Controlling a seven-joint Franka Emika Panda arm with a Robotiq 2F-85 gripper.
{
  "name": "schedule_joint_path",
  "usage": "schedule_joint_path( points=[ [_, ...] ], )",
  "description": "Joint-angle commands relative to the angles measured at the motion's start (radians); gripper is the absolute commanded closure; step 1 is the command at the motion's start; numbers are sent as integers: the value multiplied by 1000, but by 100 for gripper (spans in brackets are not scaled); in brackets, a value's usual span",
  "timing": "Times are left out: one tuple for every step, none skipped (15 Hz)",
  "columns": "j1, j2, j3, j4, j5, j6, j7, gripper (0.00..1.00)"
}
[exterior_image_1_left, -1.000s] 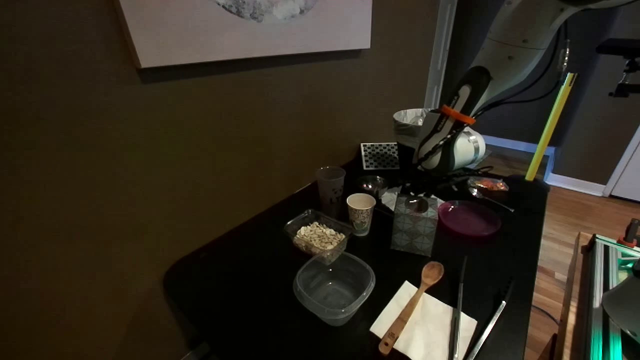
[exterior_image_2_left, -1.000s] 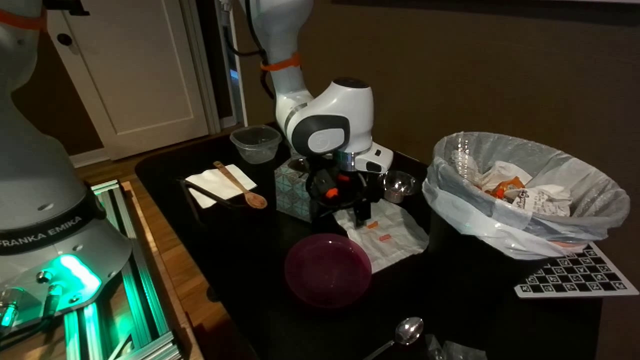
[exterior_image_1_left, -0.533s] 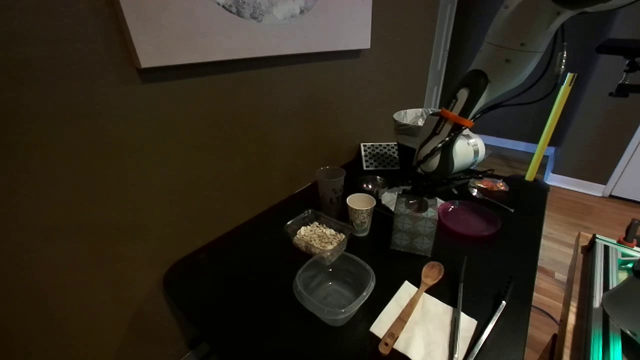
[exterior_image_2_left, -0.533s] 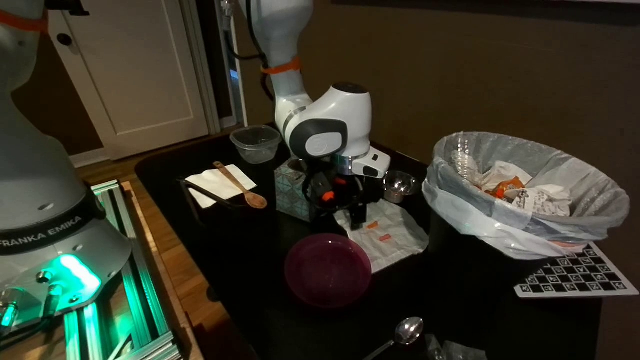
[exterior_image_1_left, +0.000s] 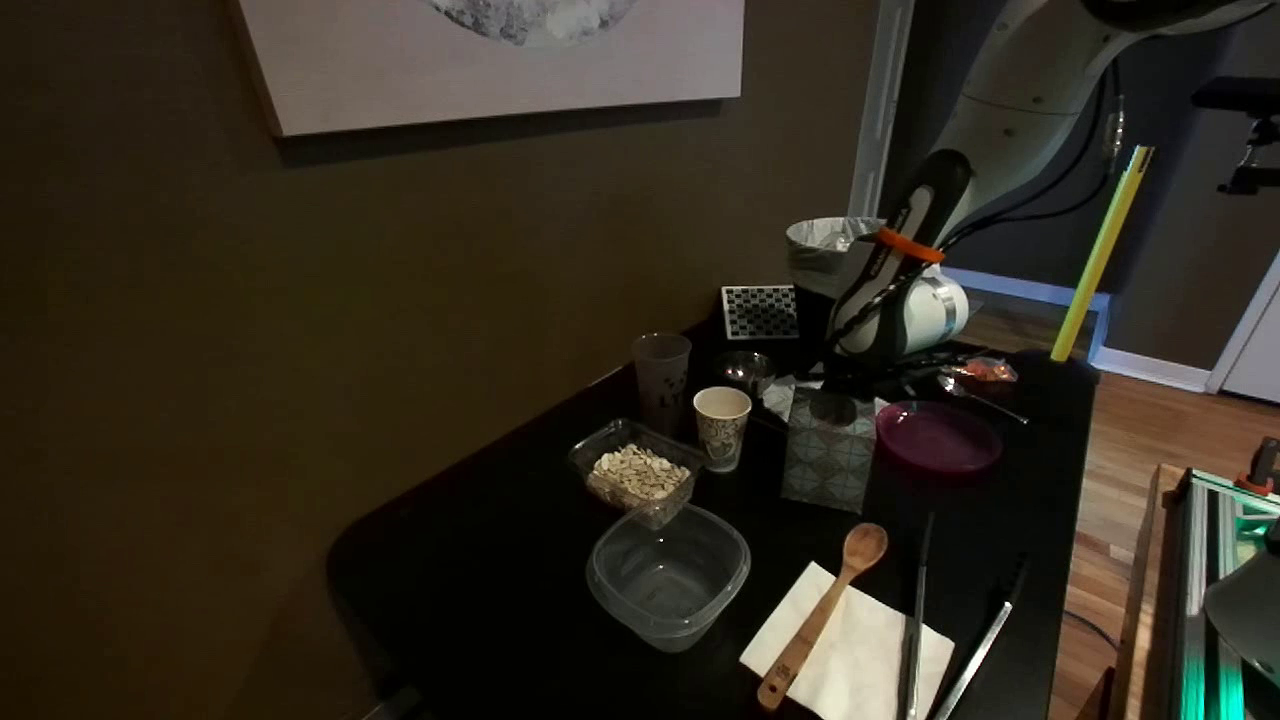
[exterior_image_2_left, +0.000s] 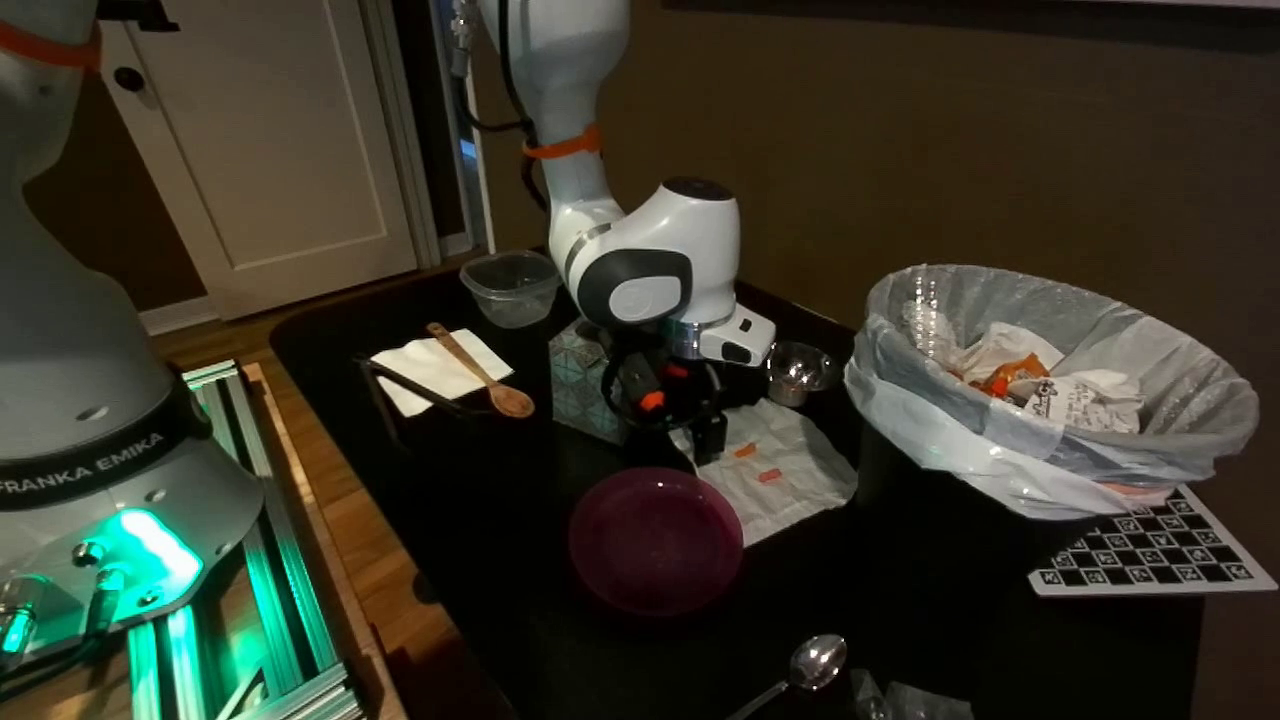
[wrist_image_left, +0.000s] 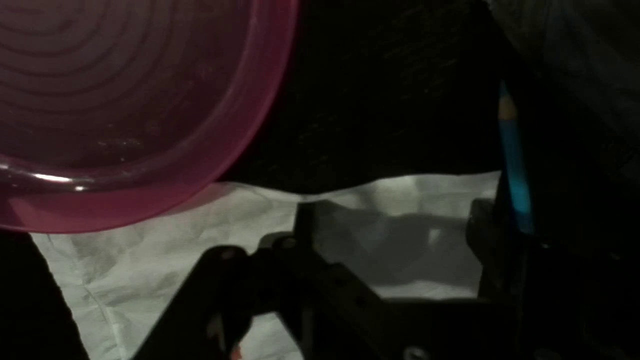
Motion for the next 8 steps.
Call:
schedule_joint_path(
  points=[
    [20, 20, -12, 16, 20, -4, 8, 54],
    [22, 18, -14, 19, 20, -5, 9, 60],
    [24, 19, -15, 20, 19, -5, 10, 69],
    [26, 19, -16, 22, 19, -5, 10, 75],
    [27, 17, -17, 23, 18, -6, 10, 82],
    [28, 14, -17, 22, 17, -6, 8, 87],
    [26, 6, -15, 19, 17, -8, 6, 88],
    [22, -2, -13, 16, 18, -11, 4, 90]
  ],
)
